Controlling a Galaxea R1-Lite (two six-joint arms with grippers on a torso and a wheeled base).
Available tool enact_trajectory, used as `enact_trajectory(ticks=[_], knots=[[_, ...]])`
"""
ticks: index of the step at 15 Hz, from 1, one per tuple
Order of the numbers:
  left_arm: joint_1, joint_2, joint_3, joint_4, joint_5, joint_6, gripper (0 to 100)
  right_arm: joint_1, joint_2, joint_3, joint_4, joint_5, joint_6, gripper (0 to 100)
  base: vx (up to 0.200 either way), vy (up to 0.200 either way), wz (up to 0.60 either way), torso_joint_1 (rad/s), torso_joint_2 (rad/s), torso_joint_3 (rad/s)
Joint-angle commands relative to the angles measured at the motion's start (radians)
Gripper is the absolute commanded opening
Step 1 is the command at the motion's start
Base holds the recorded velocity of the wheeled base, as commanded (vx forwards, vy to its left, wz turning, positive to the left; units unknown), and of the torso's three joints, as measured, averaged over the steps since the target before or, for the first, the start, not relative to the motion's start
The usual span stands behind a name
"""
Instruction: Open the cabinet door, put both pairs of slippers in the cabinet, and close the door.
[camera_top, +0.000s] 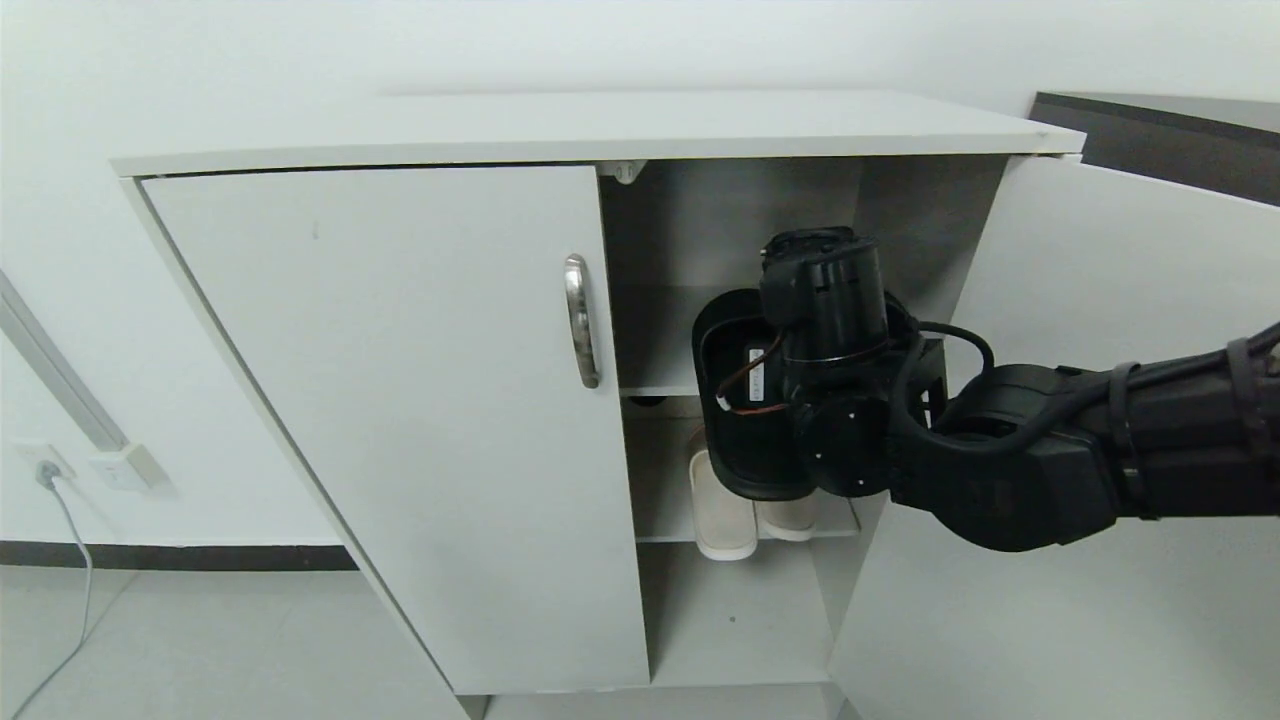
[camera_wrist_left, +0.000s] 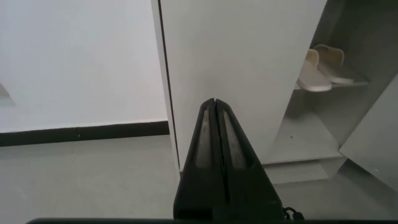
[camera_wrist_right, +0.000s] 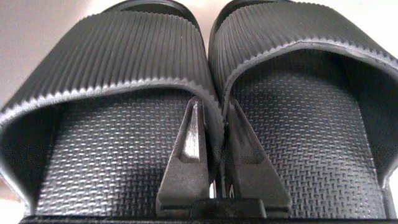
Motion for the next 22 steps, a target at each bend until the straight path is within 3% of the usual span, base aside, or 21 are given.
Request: enact_trajectory(ticks=[1, 6, 14, 22], knots=[[0.002, 0.000, 0.000, -0.001, 0.000, 0.000, 0, 0.002, 0.013, -0.009, 0.000, 0.000, -0.006, 0, 0.000, 0.000, 0.00, 0.000, 0.00, 0.000], [0.002, 0.000, 0.000, -0.001, 0.000, 0.000, 0, -0.004, 0.096, -0.115, 0.006, 0.040, -0.027, 0, 0.000, 0.000, 0.00, 0.000, 0.00, 0.000], [0.002, 0.000, 0.000, -0.001, 0.000, 0.000, 0, -0.084, 0.217, -0.448, 0.236, 0.100, -0.020, 0, 0.000, 0.000, 0.00, 0.000, 0.00, 0.000], [0.002, 0.000, 0.000, -0.001, 0.000, 0.000, 0, -0.120, 0.322, -0.589, 0.301, 0.162, -0.020, 0, 0.000, 0.000, 0.00, 0.000, 0.00, 0.000]])
